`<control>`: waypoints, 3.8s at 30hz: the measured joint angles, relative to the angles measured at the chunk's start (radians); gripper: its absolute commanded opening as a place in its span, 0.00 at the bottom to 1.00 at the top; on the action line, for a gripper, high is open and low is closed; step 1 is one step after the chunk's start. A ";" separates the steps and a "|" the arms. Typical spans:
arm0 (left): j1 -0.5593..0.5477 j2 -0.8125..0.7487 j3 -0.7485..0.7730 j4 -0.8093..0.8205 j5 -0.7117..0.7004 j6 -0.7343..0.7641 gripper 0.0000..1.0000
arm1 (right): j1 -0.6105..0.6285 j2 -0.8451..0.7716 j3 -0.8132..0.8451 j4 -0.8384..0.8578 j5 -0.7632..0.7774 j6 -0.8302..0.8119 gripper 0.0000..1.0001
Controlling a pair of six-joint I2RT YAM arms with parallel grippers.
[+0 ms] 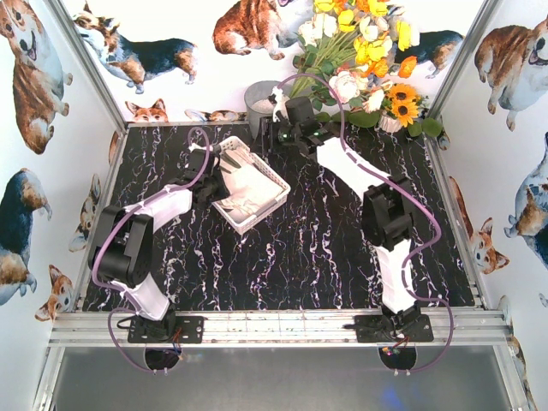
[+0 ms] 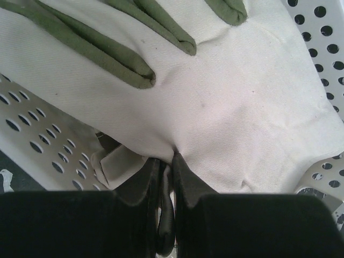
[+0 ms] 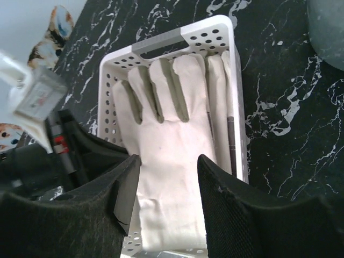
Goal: Put the gloves into the storage basket
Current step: Place the glove in the bin, then reset both arms
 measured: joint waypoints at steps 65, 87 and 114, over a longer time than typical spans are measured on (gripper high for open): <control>0.134 0.201 0.278 -0.012 0.152 0.014 0.64 | 0.095 -0.067 -0.162 -0.068 0.081 0.061 0.44; 0.121 0.347 0.462 -0.065 0.209 0.093 0.63 | 0.070 -0.361 -0.441 -0.106 0.203 0.031 0.47; 0.349 -0.348 -0.277 0.257 -0.227 0.237 1.00 | -0.539 -0.972 -1.187 0.146 0.311 0.006 0.76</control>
